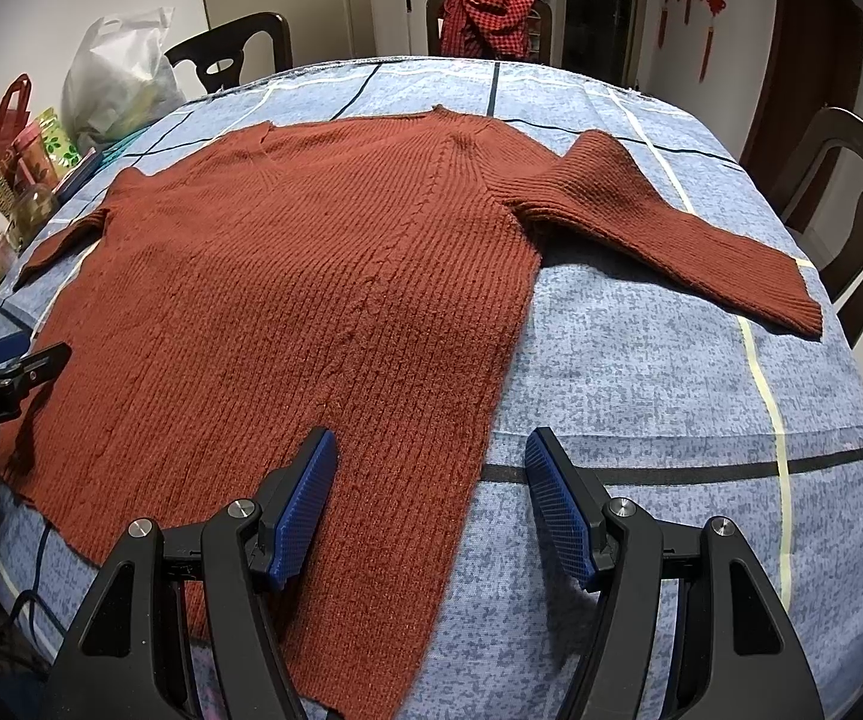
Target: Fold small clothes
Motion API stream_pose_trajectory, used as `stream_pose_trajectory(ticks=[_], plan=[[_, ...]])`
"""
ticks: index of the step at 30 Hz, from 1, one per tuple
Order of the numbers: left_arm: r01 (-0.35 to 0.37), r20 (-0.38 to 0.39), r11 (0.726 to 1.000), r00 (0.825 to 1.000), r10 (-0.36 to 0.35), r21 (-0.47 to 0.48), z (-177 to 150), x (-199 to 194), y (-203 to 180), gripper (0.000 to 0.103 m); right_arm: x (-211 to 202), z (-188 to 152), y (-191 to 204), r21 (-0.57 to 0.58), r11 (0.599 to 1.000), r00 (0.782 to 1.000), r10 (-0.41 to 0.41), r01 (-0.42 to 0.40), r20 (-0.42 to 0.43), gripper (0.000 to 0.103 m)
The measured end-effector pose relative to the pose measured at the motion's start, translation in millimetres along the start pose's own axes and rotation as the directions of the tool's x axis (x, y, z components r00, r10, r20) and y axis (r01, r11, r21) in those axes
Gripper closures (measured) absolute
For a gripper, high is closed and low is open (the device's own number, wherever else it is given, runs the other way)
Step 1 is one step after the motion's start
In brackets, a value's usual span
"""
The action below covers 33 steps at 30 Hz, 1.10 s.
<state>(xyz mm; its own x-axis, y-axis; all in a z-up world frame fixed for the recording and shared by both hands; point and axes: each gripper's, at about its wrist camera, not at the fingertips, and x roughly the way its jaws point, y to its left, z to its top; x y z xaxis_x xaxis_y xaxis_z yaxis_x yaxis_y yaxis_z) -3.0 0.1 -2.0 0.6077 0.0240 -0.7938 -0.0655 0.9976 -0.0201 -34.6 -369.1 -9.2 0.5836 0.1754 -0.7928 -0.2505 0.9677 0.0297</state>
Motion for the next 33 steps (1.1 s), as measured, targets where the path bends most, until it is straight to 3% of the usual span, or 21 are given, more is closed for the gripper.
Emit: stream_pose_trajectory(ticks=[33], plan=[[-0.005,0.002,1.0,1.0,0.005,0.002,0.8,-1.2,-0.1,0.001,1.4,6.3,-0.5,-0.008,1.0,1.0,0.001,-0.001,-0.029,0.037]])
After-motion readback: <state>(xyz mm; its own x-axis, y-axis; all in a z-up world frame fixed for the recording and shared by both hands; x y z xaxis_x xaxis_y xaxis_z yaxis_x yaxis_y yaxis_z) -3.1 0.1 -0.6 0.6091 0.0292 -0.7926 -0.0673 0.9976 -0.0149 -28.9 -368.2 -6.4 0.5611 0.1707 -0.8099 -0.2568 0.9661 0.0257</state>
